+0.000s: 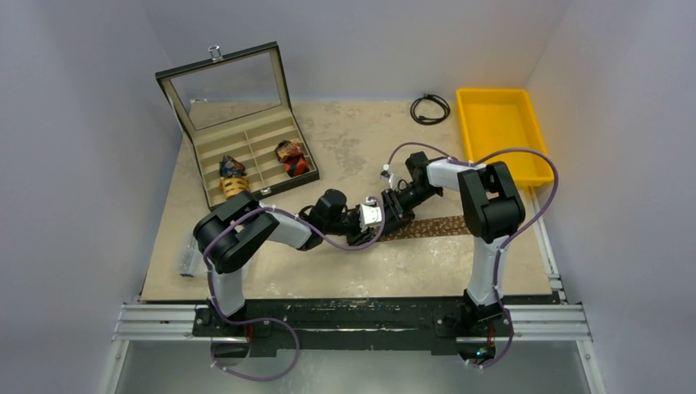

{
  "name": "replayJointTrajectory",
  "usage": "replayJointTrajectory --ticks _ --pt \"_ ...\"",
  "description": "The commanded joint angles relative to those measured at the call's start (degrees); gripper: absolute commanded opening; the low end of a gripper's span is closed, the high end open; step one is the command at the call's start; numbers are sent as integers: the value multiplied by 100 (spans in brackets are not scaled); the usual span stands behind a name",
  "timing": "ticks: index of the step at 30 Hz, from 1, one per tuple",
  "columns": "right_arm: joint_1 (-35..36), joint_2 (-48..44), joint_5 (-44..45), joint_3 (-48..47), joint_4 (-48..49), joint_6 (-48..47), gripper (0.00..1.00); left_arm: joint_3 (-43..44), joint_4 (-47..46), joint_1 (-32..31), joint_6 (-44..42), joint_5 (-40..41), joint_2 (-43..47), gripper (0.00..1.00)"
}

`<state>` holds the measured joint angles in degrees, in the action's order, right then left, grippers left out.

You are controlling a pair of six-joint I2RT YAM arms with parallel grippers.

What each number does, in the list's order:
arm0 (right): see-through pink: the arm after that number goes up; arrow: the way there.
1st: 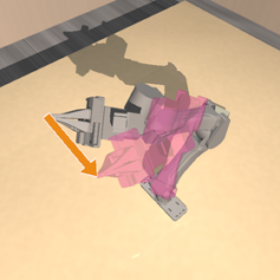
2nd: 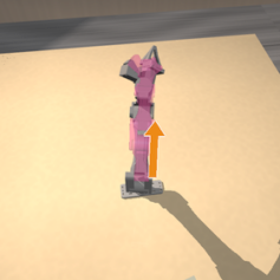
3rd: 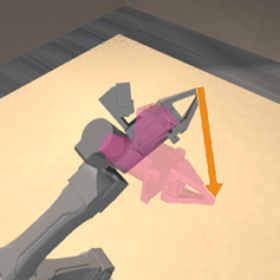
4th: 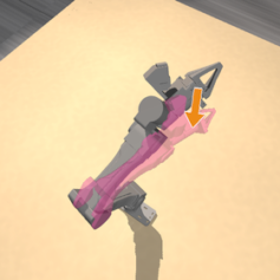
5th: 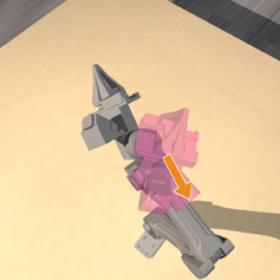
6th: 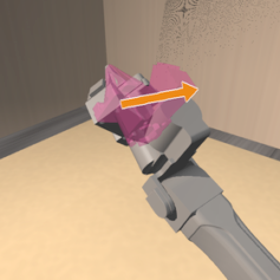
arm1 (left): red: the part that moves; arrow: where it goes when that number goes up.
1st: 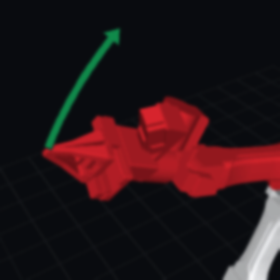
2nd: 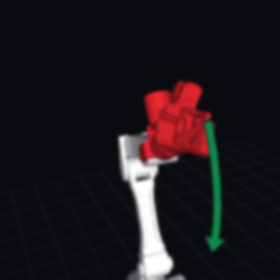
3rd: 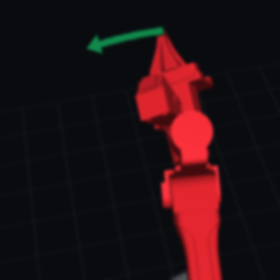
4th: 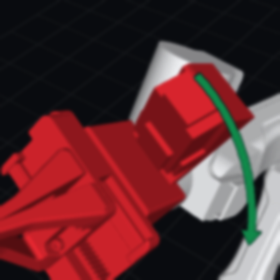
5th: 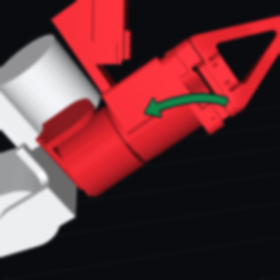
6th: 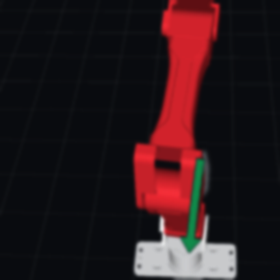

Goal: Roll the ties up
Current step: Roll the tie at the center of the board.

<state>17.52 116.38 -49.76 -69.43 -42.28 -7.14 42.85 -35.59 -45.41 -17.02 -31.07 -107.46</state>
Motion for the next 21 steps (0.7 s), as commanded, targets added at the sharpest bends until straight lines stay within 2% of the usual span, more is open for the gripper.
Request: replayJointTrajectory --ticks 1,6,9,17,21 --pt "-61 -433 -233 -176 174 -17 32 -212 366 4 124 440 199 26" --pt "-99 -665 -372 -147 43 10 49 -92 852 11 208 802 267 22" --pt "-104 -811 -484 -100 68 140 53 -11 989 -1 212 920 278 22" --pt "9 -575 -484 -229 135 283 47 218 1266 -5 150 924 200 22" --pt "15 -388 -352 -313 234 311 37 271 1385 -7 57 832 195 23"
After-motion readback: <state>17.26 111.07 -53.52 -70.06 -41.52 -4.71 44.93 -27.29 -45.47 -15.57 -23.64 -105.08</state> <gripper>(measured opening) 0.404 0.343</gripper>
